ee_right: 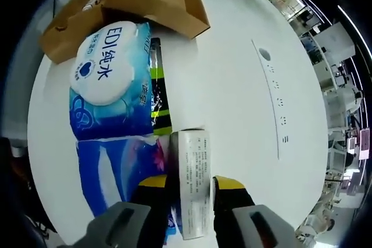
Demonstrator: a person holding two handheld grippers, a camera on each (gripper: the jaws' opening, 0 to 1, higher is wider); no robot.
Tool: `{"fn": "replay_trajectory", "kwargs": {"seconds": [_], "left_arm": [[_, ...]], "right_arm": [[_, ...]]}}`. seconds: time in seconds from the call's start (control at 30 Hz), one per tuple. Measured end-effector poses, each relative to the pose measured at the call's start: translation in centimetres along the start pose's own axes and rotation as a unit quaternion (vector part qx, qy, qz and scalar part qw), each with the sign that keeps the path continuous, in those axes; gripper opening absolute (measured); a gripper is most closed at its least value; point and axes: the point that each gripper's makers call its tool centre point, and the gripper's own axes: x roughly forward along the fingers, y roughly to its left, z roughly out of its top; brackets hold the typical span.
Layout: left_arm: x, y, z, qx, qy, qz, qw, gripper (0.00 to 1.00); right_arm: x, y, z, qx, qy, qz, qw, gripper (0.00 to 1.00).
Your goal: Operate the shoe box by opening the lid, removing the specified soft item, and placing it in the target area until the item is outside and the box remains undamaged.
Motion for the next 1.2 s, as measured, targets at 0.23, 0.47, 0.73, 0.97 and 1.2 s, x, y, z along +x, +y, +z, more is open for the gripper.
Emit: {"fn": "replay_trajectory", "kwargs": {"seconds": [0.23,0.47,0.73,0.97,1.2], "left_arm": [[0.0,-0.1,0.2,-0.006,-0.004,-0.003,1.0000,0.61],[-0.2,0.1,0.3,-0.006,-0.005,-0.002,1.0000,0.61],[-0.3,0.1,0.5,-0.015,-0.012,-0.002,0.9998,0.61],[-0.3,-0.1,0.5,-0.015,-0.012,-0.002,0.9998,0.61],[-0.3,-0.2,0.4,-0.014,-0.011,-0.002,0.9998,0.61]], "right_arm": [[0.1,-0.1,1.8,0.009,-0.022,0.002,0.9997,0.21],[0.1,0.2,1.9,-0.008,-0.022,0.018,0.9996,0.17],[-0.1,0.6,1.5,-0.024,-0.019,0.037,0.9988,0.15],[-0.2,1.2,1.3,-0.041,-0.015,0.055,0.9975,0.15],[-0.2,1.1,1.3,-0.045,-0.015,0.050,0.9976,0.17]]}}
